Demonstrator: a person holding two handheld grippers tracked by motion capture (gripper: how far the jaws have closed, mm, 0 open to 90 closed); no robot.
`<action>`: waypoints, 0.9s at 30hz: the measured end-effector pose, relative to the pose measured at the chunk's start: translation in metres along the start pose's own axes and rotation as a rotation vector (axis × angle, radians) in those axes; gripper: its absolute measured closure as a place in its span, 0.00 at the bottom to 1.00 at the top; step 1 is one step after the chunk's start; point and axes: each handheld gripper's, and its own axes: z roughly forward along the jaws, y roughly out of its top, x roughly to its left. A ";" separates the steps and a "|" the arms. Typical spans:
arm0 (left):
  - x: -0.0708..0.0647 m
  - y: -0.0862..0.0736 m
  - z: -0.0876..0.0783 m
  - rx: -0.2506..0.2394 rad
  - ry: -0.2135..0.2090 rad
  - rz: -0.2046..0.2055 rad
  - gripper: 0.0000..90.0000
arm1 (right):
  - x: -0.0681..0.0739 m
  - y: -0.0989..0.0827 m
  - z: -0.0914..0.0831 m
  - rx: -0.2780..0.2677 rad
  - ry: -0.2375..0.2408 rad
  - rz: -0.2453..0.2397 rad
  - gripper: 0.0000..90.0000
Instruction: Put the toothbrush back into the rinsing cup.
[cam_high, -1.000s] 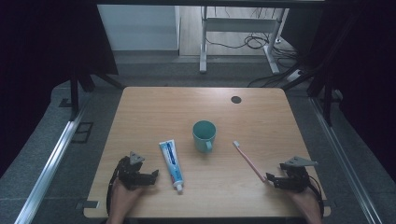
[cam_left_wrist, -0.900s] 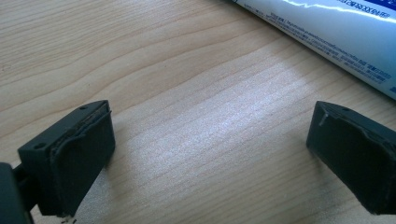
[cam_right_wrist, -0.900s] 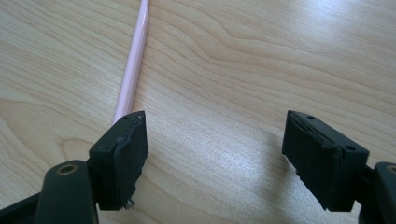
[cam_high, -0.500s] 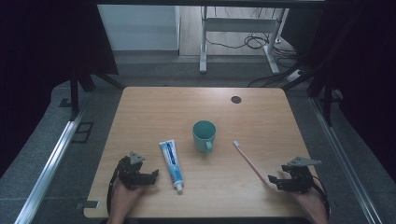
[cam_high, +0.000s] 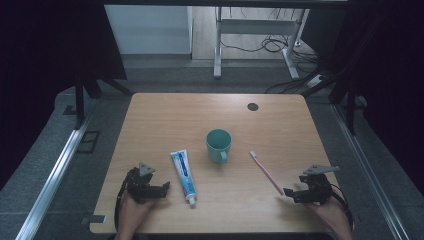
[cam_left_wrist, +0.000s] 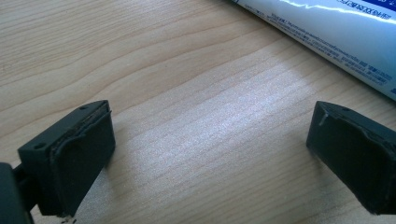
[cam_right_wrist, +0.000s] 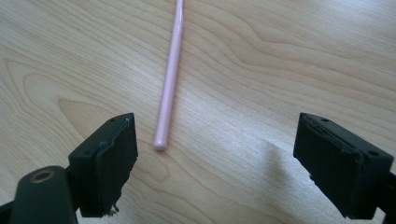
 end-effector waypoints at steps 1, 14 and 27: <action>0.000 0.000 0.000 0.000 0.000 0.000 0.01 | 0.000 0.001 0.000 0.007 0.003 0.002 0.15; 0.000 0.000 0.000 0.000 0.000 0.000 0.01 | 0.004 0.017 0.009 0.080 0.005 -0.036 0.22; 0.000 0.000 0.000 0.000 0.000 -0.002 0.01 | 0.010 0.034 0.019 0.160 0.009 -0.073 0.28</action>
